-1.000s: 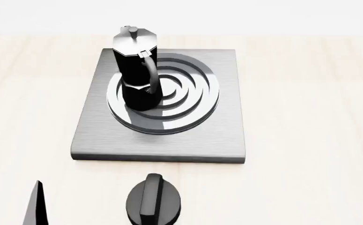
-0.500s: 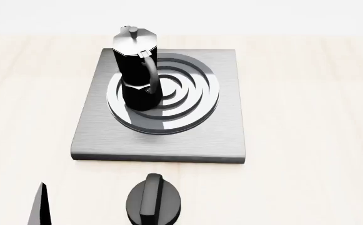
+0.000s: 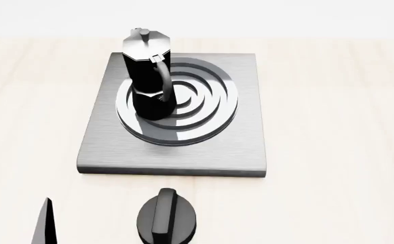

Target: Put both moka pots on the stove.

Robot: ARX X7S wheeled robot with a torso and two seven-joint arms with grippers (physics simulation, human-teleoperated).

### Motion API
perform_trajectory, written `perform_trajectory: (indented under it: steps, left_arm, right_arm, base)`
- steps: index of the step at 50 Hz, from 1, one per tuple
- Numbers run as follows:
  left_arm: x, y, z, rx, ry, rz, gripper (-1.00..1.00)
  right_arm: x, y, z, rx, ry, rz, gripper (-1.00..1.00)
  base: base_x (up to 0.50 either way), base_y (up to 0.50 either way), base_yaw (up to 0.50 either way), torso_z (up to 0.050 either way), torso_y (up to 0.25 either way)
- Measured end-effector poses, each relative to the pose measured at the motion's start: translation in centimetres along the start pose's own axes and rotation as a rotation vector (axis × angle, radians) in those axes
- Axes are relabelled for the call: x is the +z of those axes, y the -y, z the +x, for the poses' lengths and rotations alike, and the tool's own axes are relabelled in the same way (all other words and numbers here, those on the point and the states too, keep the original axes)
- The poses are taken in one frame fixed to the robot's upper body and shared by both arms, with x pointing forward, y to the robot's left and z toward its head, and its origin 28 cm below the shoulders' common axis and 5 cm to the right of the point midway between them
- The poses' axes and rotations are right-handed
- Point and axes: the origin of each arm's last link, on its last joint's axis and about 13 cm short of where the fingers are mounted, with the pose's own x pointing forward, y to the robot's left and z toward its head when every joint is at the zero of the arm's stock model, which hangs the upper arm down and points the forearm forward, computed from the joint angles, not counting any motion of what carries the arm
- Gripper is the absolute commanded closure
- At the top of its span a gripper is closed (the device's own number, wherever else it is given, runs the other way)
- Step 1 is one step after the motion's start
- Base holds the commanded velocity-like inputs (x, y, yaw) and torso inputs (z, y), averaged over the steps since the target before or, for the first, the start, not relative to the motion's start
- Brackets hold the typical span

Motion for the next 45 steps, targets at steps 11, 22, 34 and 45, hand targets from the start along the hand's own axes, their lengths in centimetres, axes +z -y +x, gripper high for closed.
perform_trajectory:
  steps: [11, 22, 34, 45]
  left_arm:
    - [0.1, 0.0, 0.0, -0.001, -0.001, 0.001, -1.0]
    - [0.1, 0.0, 0.0, 0.0, 0.0, 0.001, -1.0]
    - [0.1, 0.0, 0.0, 0.001, -0.001, 0.001, -1.0]
    - [0.1, 0.0, 0.0, 0.0, -0.001, 0.001, -1.0]
  right_arm:
    - [-0.2, 0.2, -0.1, -0.015, 0.003, 0.012, 1.0]
    - [-0.1, 0.0, 0.1, -0.009, 0.014, 0.022, 1.0]
    - [0.7, -1.0, 0.5, 0.027, 0.044, -0.009, 1.0]
    - [2.0, -2.8, 1.0, 0.075, 0.116, -0.05, 1.0]
  base:
    - [0.0, 0.0, 0.0, 0.0, 0.0]
    - [0.0, 0.0, 0.0, 0.0, 0.0]
    - [0.0, 0.0, 0.0, 0.0, 0.0]
    - [0.0, 0.0, 0.0, 0.0, 0.0]
